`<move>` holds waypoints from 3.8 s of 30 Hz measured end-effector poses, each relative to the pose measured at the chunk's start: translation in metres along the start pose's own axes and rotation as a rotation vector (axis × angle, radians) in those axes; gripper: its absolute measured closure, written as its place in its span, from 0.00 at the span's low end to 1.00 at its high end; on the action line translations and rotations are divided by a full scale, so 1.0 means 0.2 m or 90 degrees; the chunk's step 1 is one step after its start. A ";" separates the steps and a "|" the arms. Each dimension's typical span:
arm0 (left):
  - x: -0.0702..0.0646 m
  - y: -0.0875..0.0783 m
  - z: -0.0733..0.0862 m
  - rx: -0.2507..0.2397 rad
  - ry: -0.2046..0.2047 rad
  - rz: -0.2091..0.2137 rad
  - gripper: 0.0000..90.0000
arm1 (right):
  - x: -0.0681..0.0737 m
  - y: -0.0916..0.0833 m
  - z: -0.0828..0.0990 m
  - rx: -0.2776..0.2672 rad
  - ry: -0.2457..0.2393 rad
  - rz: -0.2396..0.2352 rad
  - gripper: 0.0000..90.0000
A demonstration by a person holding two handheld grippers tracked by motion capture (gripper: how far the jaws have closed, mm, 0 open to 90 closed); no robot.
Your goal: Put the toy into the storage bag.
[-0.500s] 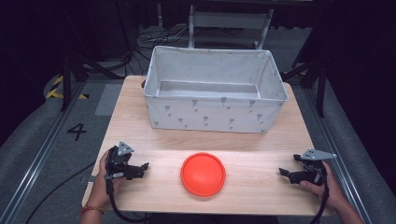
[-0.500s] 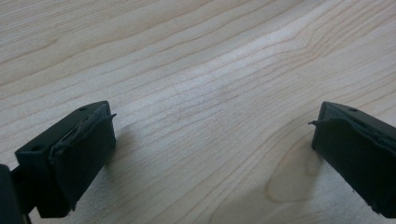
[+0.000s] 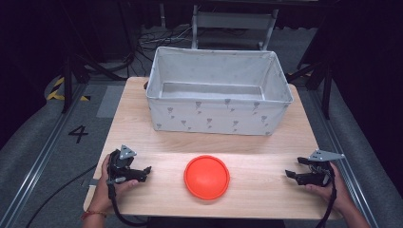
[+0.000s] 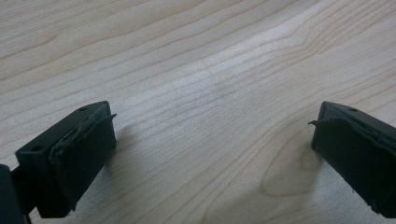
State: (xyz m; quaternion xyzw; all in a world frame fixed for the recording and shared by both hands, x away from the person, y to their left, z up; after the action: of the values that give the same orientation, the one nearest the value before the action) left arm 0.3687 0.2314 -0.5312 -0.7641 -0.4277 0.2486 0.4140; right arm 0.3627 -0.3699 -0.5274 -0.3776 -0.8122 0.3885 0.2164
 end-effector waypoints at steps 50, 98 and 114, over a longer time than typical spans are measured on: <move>0.00 0.00 0.00 0.001 -0.003 -0.005 0.01 | 0.96 0.55 -0.62 0.029 -0.234 -0.203 0.18; 0.00 0.00 0.01 -0.001 -0.003 -0.005 0.01 | 0.56 -0.24 -0.72 -0.072 -0.284 -0.140 0.92; 0.00 0.00 0.01 -0.001 -0.002 -0.005 0.01 | 0.38 -0.61 -0.75 -0.095 -0.277 -0.071 0.92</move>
State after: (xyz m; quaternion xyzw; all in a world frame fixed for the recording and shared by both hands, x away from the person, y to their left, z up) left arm 0.3670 0.2316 -0.5310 -0.7623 -0.4318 0.2480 0.4136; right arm 0.3585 -0.2914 -0.3342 -0.2544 -0.8859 0.3867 0.0289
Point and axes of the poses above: each handheld gripper's, and its own axes: y roughly forward along the jaws, z roughly out of its underside, x roughly to its left, the point moved 4 cm from there along y, roughly forward along the jaws, and after that the axes turned 8 degrees about x, right-handed, at the moved point
